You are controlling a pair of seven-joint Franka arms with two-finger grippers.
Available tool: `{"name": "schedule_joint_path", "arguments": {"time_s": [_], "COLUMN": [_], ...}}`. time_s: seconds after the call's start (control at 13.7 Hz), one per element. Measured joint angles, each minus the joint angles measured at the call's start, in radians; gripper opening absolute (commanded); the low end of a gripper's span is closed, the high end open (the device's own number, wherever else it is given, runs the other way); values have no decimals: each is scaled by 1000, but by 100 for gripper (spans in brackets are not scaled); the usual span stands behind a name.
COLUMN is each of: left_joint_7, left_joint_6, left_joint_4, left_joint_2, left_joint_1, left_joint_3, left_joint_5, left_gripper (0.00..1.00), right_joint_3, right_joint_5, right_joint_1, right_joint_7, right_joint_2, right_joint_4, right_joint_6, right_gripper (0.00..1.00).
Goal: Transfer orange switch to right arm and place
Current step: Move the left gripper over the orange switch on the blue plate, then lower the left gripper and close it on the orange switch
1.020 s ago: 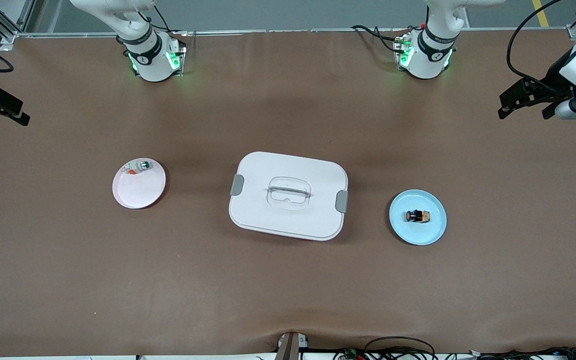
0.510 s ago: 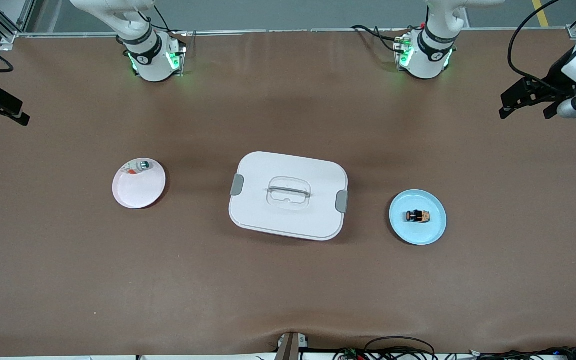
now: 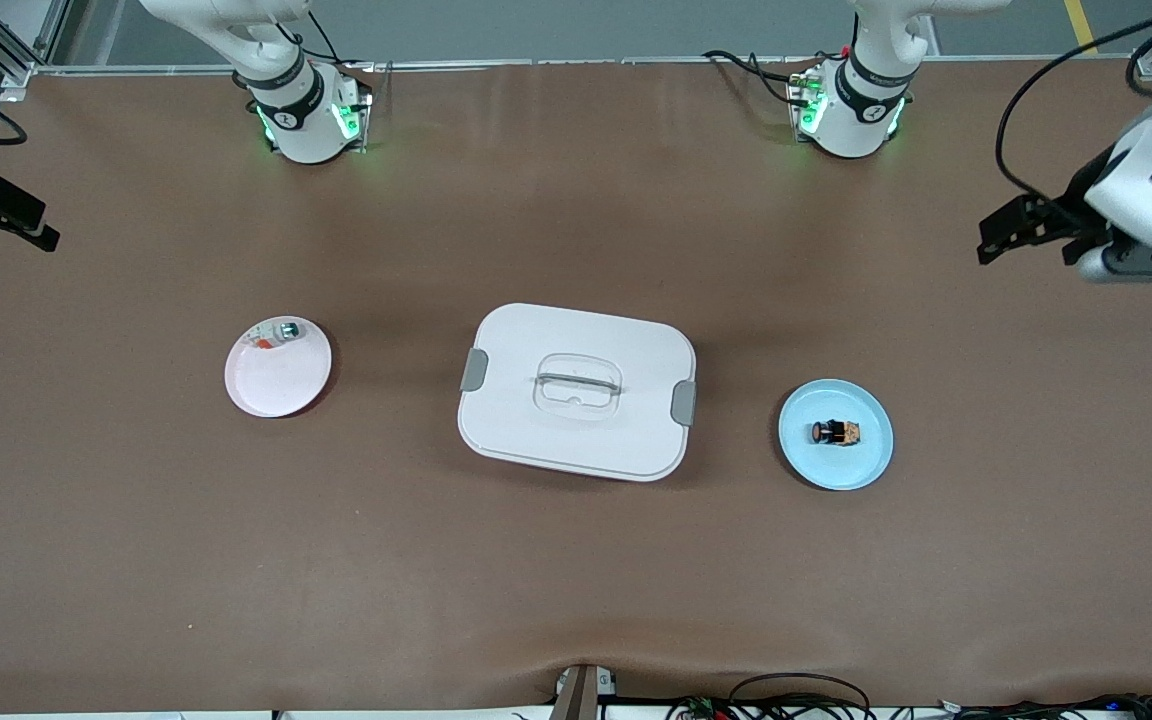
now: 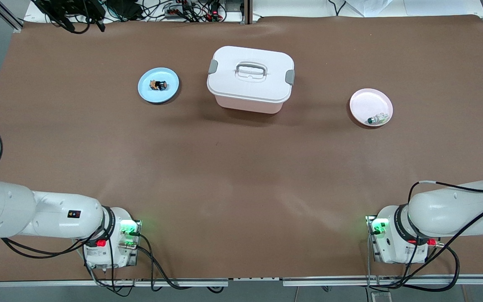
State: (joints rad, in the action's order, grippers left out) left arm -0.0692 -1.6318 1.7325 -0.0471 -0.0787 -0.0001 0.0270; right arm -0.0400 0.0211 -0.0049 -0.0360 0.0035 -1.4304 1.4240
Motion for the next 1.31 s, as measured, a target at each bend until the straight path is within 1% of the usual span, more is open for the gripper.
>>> {"name": "schedule_joint_path", "arguments": {"time_s": [0.29, 0.58, 1.02, 1.31], "left_joint_7": [0, 0, 0, 3], "left_joint_6": [-92, -200, -436, -577], "left_joint_4": [2, 18, 91, 149], "left_joint_2": [110, 208, 327, 369], "left_joint_1": [-1, -4, -9, -17], "left_joint_3": [-2, -19, -44, -53], "left_joint_5": [0, 0, 0, -1], "left_gripper": [100, 100, 100, 100], "right_joint_3": [0, 0, 0, 0], "right_joint_5": [0, 0, 0, 0], "right_joint_1": [0, 0, 0, 0], "right_joint_7": [0, 0, 0, 0], "right_joint_2": [0, 0, 0, 0], "right_joint_4": [0, 0, 0, 0], "right_joint_6": [0, 0, 0, 1], "right_gripper": [100, 100, 100, 100]}}
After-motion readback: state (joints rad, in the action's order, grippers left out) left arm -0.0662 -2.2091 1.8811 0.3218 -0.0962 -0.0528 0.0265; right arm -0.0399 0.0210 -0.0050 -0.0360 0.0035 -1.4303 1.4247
